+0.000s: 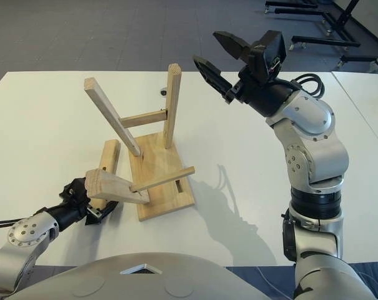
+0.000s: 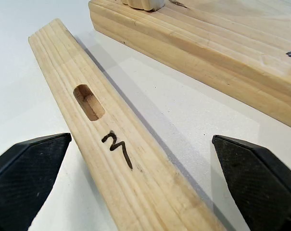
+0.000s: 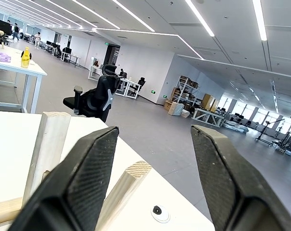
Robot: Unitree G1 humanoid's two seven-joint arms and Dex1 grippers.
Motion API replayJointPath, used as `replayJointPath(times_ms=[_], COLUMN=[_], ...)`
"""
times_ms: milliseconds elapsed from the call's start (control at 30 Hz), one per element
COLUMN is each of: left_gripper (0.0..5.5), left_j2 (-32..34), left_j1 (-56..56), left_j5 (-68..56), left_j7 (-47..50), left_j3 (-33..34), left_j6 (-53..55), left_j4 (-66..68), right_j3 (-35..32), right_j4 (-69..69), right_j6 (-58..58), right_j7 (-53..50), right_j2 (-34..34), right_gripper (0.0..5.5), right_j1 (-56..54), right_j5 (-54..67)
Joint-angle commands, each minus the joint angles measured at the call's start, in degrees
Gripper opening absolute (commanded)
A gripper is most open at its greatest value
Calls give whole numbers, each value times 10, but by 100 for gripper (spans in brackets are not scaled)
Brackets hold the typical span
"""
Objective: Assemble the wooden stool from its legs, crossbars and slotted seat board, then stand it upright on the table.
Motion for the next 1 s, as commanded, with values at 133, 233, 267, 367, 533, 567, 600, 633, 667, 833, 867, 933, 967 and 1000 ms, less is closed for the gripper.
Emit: replayJointPath(times_ms=[133,233,267,367,533,567,600,633,667,833,867,933,967,1000], left_gripper=[539,493,481,439,366,353,346,340,336,319,312,299,290,278], left_j2=[1,-17,-18,-23,-33,-34,-36,-38,-38,-36,-31,-23,-21,-18], left_j1=[-32,-40,-41,-41,-42,-43,-43,-46,-49,-80,-92,-117,-126,-134], left_j5=[18,-13,-19,-37,-45,-44,-45,-47,-48,-45,-44,-50,-54,-58], left_j7=[48,43,41,30,19,18,18,19,19,24,32,45,50,53], left_j3=[34,53,52,45,35,35,35,37,39,73,88,120,130,136], left_j6=[92,103,104,99,83,80,76,70,65,-4,-16,-22,-15,-2], left_j4=[87,113,118,130,161,166,171,180,188,231,229,224,217,206], right_j3=[3,2,2,4,5,5,5,5,5,0,-2,-4,-5,-6], right_j4=[-1,1,1,6,9,9,9,10,10,15,16,19,19,19], right_j6=[0,-3,-3,-7,-10,-10,-10,-11,-11,-13,-13,-13,-13,-13], right_j7=[-3,-3,-3,-3,-2,-2,-1,-1,-1,-5,-5,-7,-7,-8], right_j2=[4,6,6,9,12,13,14,14,15,19,20,22,23,24], right_gripper=[275,275,275,275,275,275,275,275,275,275,275,275,275,275], right_j1=[1,1,0,-3,-6,-6,-6,-6,-6,-8,-10,-12,-12,-12], right_j5=[-9,-11,-11,-14,-20,-21,-22,-23,-24,-24,-24,-22,-22,-23])
